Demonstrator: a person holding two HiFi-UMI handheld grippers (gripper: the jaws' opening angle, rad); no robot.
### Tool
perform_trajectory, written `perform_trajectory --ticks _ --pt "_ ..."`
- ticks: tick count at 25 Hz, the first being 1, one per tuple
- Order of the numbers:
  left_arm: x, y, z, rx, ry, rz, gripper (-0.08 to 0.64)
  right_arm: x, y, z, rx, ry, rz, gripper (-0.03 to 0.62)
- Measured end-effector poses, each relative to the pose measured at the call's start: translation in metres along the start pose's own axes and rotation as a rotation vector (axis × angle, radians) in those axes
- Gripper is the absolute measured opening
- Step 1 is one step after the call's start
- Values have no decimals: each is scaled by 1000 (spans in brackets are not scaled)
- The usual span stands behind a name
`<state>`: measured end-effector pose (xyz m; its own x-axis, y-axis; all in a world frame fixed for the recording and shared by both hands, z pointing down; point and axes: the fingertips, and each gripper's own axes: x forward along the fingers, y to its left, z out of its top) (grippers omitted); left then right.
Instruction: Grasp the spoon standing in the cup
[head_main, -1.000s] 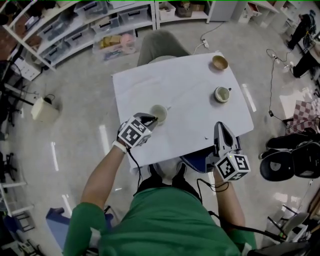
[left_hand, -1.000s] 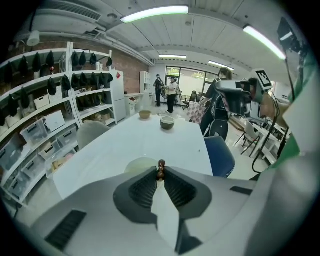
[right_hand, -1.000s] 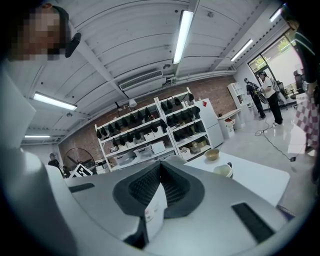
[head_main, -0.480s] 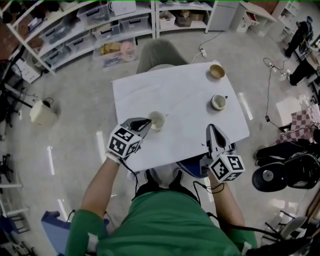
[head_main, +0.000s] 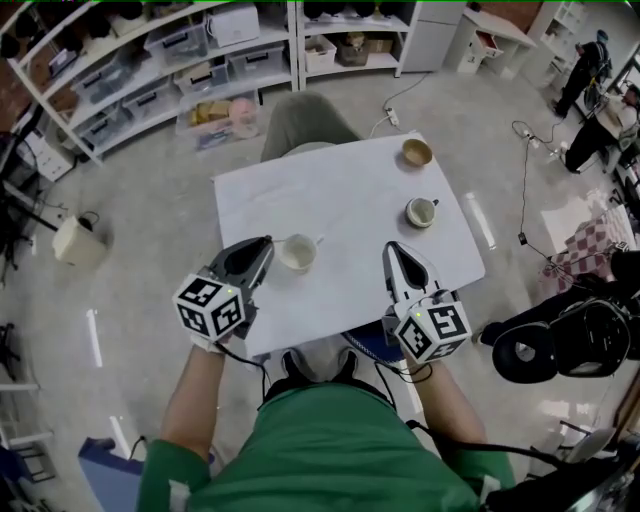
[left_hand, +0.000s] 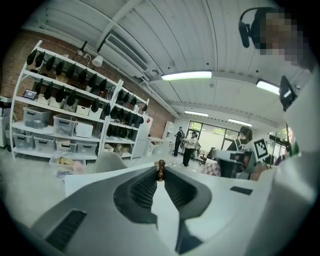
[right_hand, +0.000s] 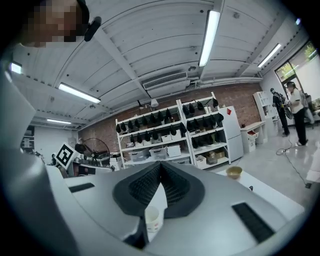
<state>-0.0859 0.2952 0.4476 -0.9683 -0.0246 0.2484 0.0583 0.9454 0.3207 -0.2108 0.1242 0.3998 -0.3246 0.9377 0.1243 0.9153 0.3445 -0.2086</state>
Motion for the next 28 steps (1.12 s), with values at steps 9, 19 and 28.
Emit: perform_trajectory --ticks 9,19,28 --pt "-41 -16 20 -105 -217 4 58 -13 13 5 -72 -82 37 23" --pt "-90 -32 49 -179 -417 -19 58 -26 27 17 -136 -132 46 23" --pt "-96 -34 65 -276 -477 -60 58 -31 23 52 -180 -186 36 23"
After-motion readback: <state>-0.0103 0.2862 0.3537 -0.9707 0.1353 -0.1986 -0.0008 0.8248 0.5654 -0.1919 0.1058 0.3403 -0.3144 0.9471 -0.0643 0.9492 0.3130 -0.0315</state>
